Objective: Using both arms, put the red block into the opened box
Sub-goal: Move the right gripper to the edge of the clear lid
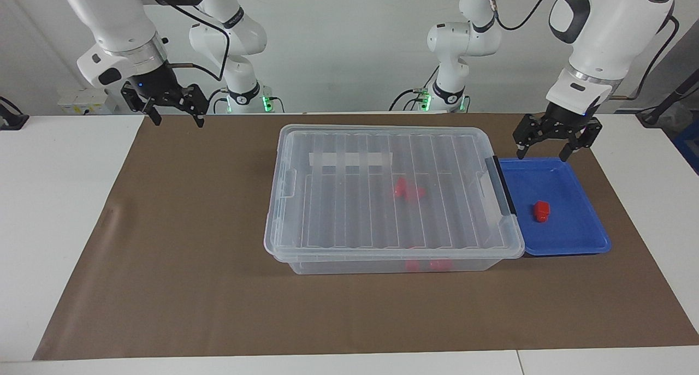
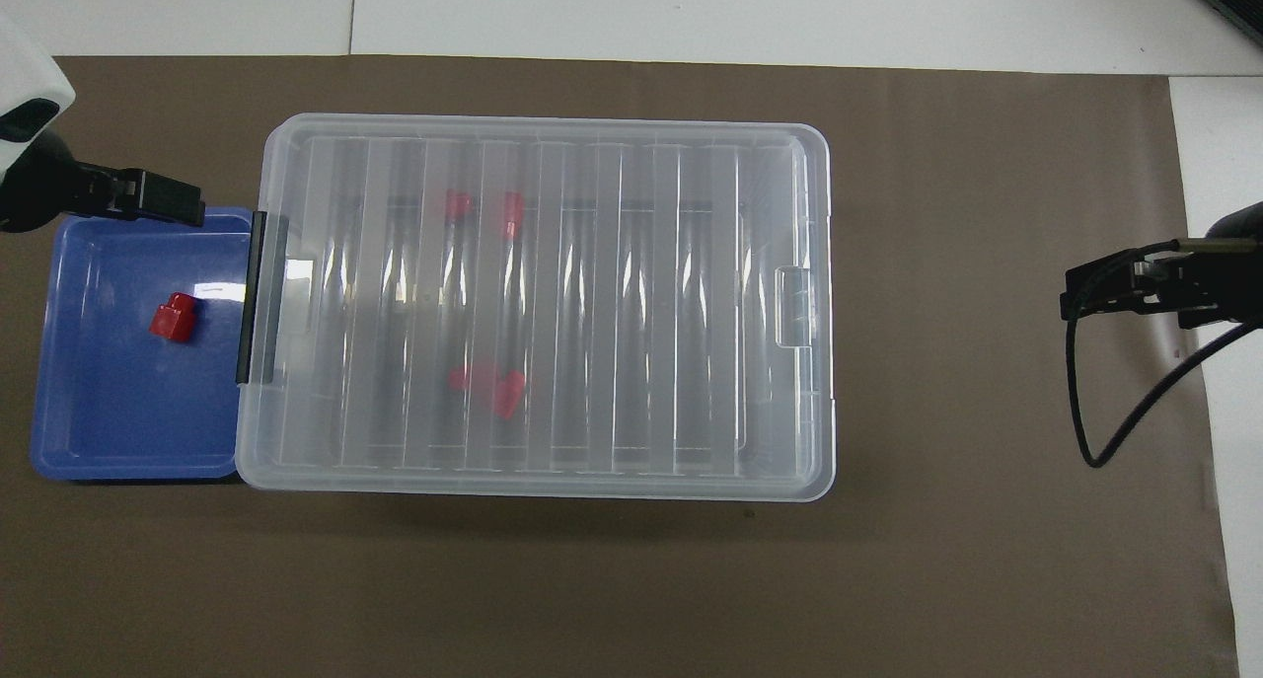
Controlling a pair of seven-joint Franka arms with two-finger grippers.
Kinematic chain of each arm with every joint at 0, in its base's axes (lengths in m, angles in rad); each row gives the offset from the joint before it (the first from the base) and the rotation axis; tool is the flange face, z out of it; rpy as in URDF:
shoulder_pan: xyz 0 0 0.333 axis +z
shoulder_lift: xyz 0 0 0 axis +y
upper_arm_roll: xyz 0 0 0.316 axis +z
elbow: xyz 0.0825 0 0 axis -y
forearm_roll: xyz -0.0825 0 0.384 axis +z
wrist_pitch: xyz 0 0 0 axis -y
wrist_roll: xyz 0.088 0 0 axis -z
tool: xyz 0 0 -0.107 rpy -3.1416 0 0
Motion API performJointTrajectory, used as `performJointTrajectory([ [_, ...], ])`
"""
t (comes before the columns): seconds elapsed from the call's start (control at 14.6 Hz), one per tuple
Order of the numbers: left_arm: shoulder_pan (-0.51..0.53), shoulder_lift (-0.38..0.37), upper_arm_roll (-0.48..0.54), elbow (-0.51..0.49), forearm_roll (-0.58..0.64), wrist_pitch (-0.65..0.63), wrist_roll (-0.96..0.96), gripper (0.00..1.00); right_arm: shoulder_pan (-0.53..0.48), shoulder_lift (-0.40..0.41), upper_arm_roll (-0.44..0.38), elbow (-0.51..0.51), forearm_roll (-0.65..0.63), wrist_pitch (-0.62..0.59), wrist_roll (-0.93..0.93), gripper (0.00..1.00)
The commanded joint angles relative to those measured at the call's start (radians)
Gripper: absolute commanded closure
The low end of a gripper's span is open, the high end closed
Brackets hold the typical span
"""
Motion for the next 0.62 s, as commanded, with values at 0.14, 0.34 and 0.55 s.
performJointTrajectory([
  [0.14, -0.003, -0.016, 0.007, -0.023, -0.008, 0.019, -0.007, 0.0, -0.003, -0.027, 0.001, -0.031, 0.004, 0.007, -0.021, 0.0],
  [0.34, -0.003, -0.016, 0.007, -0.023, -0.008, 0.019, -0.007, 0.0, -0.003, -0.027, 0.003, -0.033, 0.004, 0.01, -0.015, 0.0],
  [0.55, -0.003, -0.016, 0.007, -0.023, -0.008, 0.019, -0.007, 0.0, 0.002, -0.036, 0.012, -0.071, 0.004, 0.058, -0.006, 0.04],
])
